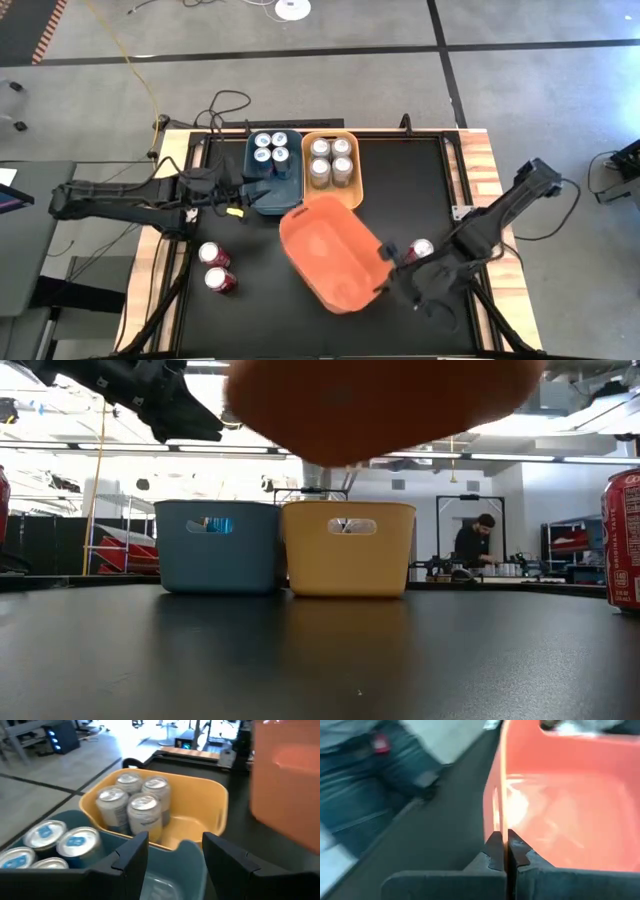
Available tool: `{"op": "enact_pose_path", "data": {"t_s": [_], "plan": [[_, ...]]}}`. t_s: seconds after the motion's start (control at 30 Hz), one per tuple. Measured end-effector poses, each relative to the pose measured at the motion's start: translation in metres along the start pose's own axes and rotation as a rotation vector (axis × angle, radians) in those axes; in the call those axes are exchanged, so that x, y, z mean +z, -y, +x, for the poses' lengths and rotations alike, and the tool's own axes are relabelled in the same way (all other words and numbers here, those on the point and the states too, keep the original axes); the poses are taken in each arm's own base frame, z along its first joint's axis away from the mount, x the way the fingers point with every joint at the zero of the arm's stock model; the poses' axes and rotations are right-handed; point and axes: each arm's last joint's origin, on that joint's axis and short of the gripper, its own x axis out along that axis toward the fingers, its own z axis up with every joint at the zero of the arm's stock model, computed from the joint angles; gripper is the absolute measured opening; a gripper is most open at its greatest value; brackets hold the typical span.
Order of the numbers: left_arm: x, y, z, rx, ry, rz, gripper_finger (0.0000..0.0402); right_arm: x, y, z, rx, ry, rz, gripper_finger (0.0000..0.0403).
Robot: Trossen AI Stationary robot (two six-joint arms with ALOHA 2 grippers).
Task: Sort soda cans
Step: Move the orange bin to the center of the table
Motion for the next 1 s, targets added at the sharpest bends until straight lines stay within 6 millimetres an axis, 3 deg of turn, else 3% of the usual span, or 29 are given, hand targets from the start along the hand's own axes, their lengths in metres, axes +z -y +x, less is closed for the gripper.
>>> {"op": "enact_pose_path", "data": {"t_s": [0.27,0.57,0.8,1.0], "plan": [[-0.001,0.02,-0.009,-0.129,0.008,0.025,0.0158,-0.011,-0.019,0.072,0.061,-0.144,0.061,0.0],[-0.006,0.026,-0.027,-0.141,-0.018,0.011,0.0135,-0.023,-0.021,0.139,0.001,-0.164,0.387,0.0],[-0.017,0.031,-0.045,-0.225,-0.113,-0.029,0.0135,-0.027,-0.018,0.162,-0.028,-0.141,0.542,0.001],[-0.017,0.041,-0.054,-0.32,-0.102,-0.057,0.0138,-0.017,-0.016,0.164,-0.006,-0.024,0.574,0.0094]]}}
